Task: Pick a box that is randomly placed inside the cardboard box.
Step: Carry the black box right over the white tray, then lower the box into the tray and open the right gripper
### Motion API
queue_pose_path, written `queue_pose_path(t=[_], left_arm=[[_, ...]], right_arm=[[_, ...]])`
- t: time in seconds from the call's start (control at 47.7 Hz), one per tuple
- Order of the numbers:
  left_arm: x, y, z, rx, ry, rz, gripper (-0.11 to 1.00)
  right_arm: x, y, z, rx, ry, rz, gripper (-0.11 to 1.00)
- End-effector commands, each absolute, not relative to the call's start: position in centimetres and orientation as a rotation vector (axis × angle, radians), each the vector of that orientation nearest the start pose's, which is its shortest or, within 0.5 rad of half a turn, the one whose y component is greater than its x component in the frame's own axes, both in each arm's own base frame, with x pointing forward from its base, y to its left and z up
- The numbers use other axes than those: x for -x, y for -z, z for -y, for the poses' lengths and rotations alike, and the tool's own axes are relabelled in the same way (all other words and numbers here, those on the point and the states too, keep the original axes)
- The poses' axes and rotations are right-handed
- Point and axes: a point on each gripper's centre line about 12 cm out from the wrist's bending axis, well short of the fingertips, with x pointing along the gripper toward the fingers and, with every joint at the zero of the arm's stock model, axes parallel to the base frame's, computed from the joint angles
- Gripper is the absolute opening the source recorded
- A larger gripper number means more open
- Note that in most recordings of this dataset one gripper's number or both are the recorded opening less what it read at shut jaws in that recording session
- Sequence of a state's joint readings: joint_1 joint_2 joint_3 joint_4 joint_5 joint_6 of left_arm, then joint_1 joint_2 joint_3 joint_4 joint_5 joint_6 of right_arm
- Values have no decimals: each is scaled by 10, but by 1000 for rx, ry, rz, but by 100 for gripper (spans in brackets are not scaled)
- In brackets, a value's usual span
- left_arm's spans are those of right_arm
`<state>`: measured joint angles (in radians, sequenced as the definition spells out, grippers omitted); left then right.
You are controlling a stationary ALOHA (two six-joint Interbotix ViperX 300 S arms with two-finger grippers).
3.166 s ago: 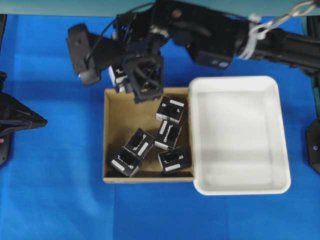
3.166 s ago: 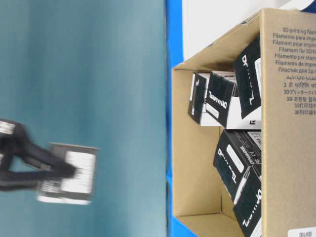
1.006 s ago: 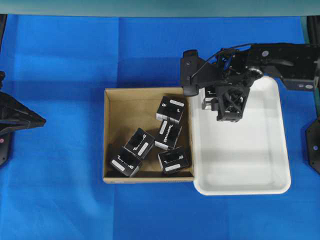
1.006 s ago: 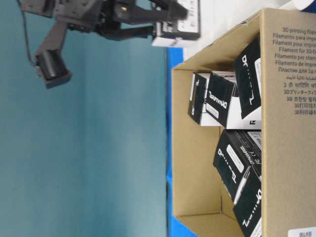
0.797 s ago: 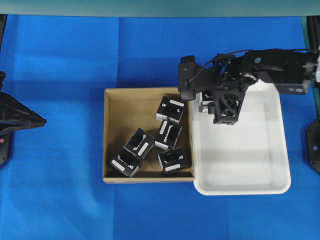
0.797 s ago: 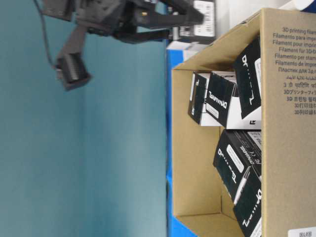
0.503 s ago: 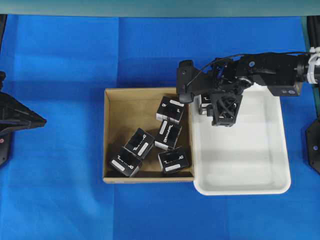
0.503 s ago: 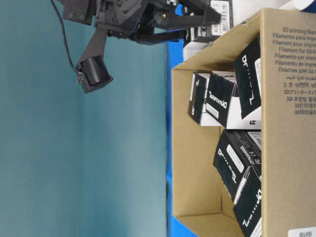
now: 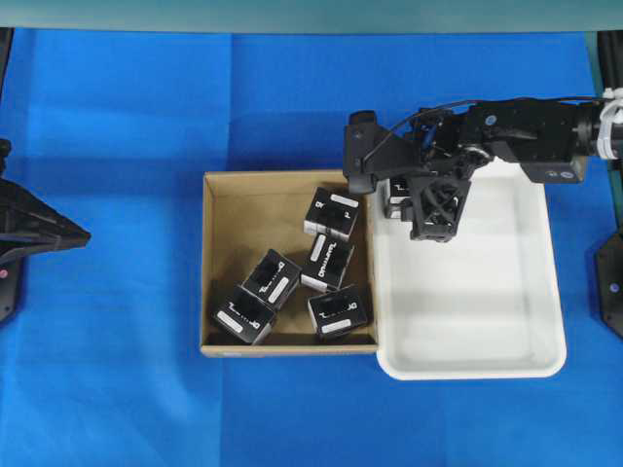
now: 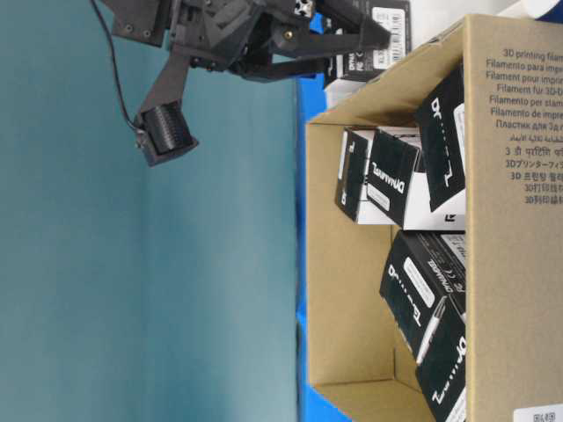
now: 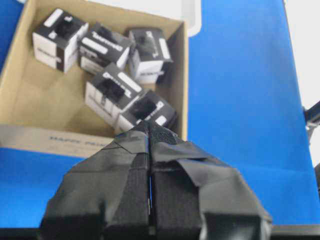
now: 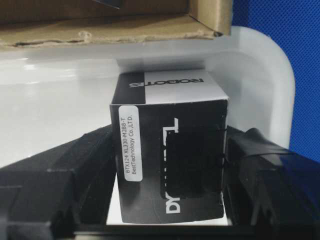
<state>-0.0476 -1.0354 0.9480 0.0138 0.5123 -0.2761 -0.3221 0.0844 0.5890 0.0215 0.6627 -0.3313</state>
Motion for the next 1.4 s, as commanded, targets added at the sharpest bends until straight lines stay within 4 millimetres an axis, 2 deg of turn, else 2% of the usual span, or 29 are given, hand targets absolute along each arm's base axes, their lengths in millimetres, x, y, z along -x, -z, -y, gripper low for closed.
queue_pose_path(t=[0.0, 0.168, 0.21, 0.294, 0.356, 0.587, 0.713, 0.922, 1.153, 1.384], left_arm=[[-181, -316, 8, 249, -14, -408, -7], [-182, -316, 8, 249, -14, -409, -7], [-182, -316, 8, 249, -14, -409, -7], [-182, -315, 8, 249, -15, -411, -7], [-182, -315, 8, 249, -15, -412, -7], [-182, -313, 8, 249, -16, -418, -7], [-182, -313, 8, 247, -16, -418, -7], [-182, -311, 7, 248, -17, -421, -7], [-181, -310, 7, 247, -22, -423, -7], [-181, -309, 6, 249, -25, -423, -7]], right_arm=[[-333, -119, 108, 47, 50, -1335, 64], [-337, -122, 108, 44, 50, -1332, 64], [-338, -124, 108, 46, 50, -1328, 70], [-340, -129, 108, 52, 50, -1315, 90], [-341, -133, 107, 58, 49, -1303, 98], [-343, -143, 107, 62, 51, -1288, 98], [-343, -170, 106, 66, 56, -1264, 98], [-339, -240, 101, 99, 90, -1101, 98], [-328, -281, 96, 122, 117, -960, 98], [-326, -316, 86, 158, 128, -784, 98]])
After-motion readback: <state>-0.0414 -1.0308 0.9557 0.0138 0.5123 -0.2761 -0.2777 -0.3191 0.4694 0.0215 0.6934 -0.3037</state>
